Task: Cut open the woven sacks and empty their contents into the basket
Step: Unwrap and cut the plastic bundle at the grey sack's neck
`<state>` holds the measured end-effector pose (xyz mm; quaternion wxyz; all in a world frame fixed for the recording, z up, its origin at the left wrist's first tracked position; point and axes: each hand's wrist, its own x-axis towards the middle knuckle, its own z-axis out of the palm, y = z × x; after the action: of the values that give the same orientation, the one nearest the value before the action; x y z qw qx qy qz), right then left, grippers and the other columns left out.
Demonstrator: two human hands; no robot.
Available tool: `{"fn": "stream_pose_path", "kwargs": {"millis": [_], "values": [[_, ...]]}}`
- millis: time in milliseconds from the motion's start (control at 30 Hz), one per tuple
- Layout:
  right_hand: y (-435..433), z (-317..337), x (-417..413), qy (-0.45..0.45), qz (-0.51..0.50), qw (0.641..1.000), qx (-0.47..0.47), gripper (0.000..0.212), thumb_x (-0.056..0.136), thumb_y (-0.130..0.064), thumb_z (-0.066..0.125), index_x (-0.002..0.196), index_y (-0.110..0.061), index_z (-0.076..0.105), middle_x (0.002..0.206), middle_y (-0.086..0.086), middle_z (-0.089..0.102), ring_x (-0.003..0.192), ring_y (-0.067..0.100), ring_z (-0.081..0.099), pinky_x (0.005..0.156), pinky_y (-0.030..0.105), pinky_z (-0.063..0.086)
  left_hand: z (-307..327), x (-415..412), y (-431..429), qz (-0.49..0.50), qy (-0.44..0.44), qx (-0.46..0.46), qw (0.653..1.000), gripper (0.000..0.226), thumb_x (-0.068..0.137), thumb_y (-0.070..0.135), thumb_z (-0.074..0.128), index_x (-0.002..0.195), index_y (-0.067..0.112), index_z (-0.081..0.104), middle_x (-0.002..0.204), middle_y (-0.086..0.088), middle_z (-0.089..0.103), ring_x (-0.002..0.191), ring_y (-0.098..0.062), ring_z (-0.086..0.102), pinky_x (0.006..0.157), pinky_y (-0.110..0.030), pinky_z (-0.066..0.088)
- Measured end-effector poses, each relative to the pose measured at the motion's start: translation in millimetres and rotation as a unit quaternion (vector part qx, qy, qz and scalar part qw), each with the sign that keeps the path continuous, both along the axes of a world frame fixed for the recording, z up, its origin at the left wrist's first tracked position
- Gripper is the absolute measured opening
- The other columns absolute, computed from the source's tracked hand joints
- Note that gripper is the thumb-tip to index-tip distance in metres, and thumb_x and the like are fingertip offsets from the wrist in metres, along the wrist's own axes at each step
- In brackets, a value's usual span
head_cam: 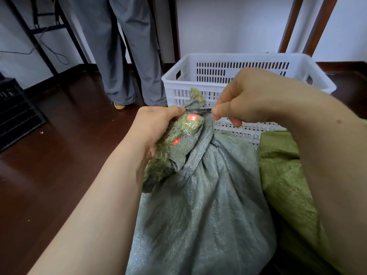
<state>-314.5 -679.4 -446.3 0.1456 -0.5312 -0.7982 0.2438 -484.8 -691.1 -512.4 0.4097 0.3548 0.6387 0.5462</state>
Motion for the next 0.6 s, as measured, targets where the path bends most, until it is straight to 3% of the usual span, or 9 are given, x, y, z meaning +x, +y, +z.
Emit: {"fn": "stream_pose_path", "kwargs": {"millis": [67,167,267,367,467,533,600], "values": [[-4,0,-4,-0.019,0.009,1.0,0.001,0.017,0.089,-0.026,0.065,0.076,-0.018,0.074,0.065,0.002,0.069,0.064,0.011,0.059,0.062,0.021,0.044,1,-1,0,0.005,0.008,-0.002,1.0,0.024,0.075,0.013,0.075,0.055,0.013,0.062,0.044,0.002,0.056,0.039,-0.013,0.048,0.051,-0.022,0.043],[-7,-3,-11,-0.077,0.019,0.996,0.029,0.022,0.091,-0.026,0.062,0.086,-0.01,0.075,0.074,0.006,0.071,0.084,0.022,0.066,0.084,0.034,0.052,1,0,1,0.006,0.006,0.0,1.0,0.024,0.075,0.012,0.074,0.055,0.012,0.061,0.045,0.001,0.053,0.041,-0.014,0.045,0.051,-0.022,0.042],[-10,-3,-16,-0.11,0.015,0.992,0.057,0.02,0.091,-0.027,0.06,0.092,-0.012,0.073,0.079,0.007,0.069,0.086,0.027,0.065,0.086,0.042,0.052,0,0,2,0.006,0.043,0.012,0.999,0.025,0.077,0.013,0.072,0.055,0.012,0.06,0.044,0.004,0.052,0.035,-0.008,0.039,0.041,-0.012,0.032],[-13,-4,-18,-0.143,0.005,0.986,0.091,0.013,0.091,-0.025,0.058,0.097,-0.017,0.067,0.078,0.0,0.064,0.082,0.026,0.063,0.084,0.045,0.052,-1,1,2,-0.008,0.084,0.024,0.996,0.027,0.08,0.014,0.071,0.055,0.009,0.062,0.045,0.002,0.052,0.037,-0.009,0.037,0.038,-0.013,0.028],[-16,-6,-22,-0.178,0.0,0.975,0.134,0.01,0.092,-0.022,0.055,0.085,-0.016,0.058,0.074,-0.004,0.056,0.077,0.023,0.056,0.074,0.036,0.048,-6,2,5,-0.015,0.228,0.052,0.972,0.03,0.086,0.023,0.067,0.06,0.008,0.067,0.059,-0.005,0.056,0.051,-0.014,0.042,0.05,-0.019,0.037],[-17,-8,-24,-0.2,-0.007,0.969,0.147,0.024,0.093,-0.022,0.054,0.072,-0.014,0.046,0.069,-0.004,0.049,0.072,0.023,0.052,0.067,0.034,0.042,-13,0,9,-0.019,0.375,0.085,0.923,0.034,0.09,0.032,0.061,0.058,0.019,0.064,0.081,-0.006,0.055,0.075,-0.01,0.044,0.069,-0.026,0.043],[-18,-10,-26,-0.216,-0.015,0.964,0.152,0.03,0.093,-0.024,0.054,0.068,-0.015,0.04,0.067,-0.004,0.045,0.07,0.022,0.048,0.063,0.033,0.039,-17,-1,9,-0.031,0.446,0.102,0.888,0.03,0.092,0.037,0.056,0.066,0.027,0.065,0.091,-0.007,0.047,0.085,-0.011,0.038,0.079,-0.032,0.044]]}}
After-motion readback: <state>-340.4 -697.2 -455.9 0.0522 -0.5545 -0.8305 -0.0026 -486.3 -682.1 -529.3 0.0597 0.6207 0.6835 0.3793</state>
